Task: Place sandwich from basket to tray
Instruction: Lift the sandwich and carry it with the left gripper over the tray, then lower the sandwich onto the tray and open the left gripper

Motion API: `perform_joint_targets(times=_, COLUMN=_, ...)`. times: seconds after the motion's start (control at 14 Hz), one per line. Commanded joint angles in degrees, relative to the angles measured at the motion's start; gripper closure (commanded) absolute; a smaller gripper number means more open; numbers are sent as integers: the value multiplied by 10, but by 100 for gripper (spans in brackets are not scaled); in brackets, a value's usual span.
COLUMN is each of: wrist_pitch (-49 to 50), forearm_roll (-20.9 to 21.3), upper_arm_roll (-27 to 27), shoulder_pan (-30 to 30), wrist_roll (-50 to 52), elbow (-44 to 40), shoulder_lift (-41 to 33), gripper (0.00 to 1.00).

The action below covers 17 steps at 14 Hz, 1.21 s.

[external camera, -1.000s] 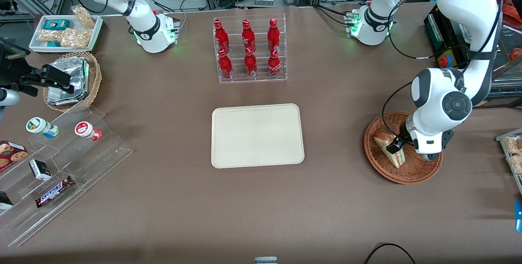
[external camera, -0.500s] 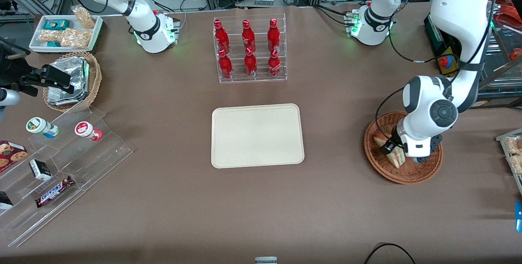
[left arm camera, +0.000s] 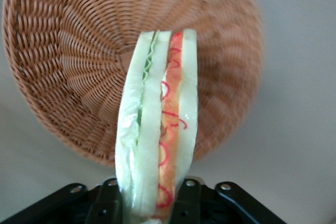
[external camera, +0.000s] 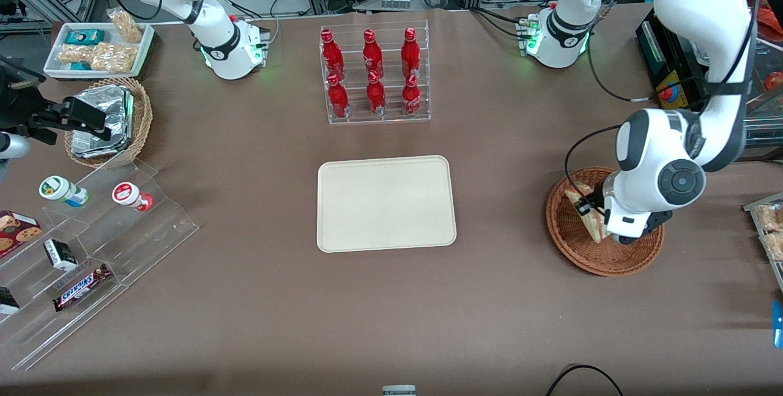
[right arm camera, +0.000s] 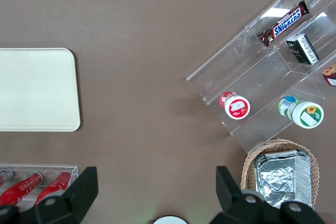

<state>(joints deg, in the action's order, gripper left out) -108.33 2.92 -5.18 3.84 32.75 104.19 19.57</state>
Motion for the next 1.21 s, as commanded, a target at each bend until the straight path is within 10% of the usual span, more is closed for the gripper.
perform_joint_targets(times=0.0, wrist_pitch=51, forearm_roll=-4, upper_arm_roll=3, shoulder_pan=75, wrist_roll=-119, elbow=-65, shoulder_lift=28, gripper=87)
perform_joint_targets(times=1.14, wrist_pitch=-113, forearm_roll=-50, upper_arm_roll=0, shoulder_pan=373, wrist_roll=158, elbow=-332, shoulder_lift=281, gripper=88)
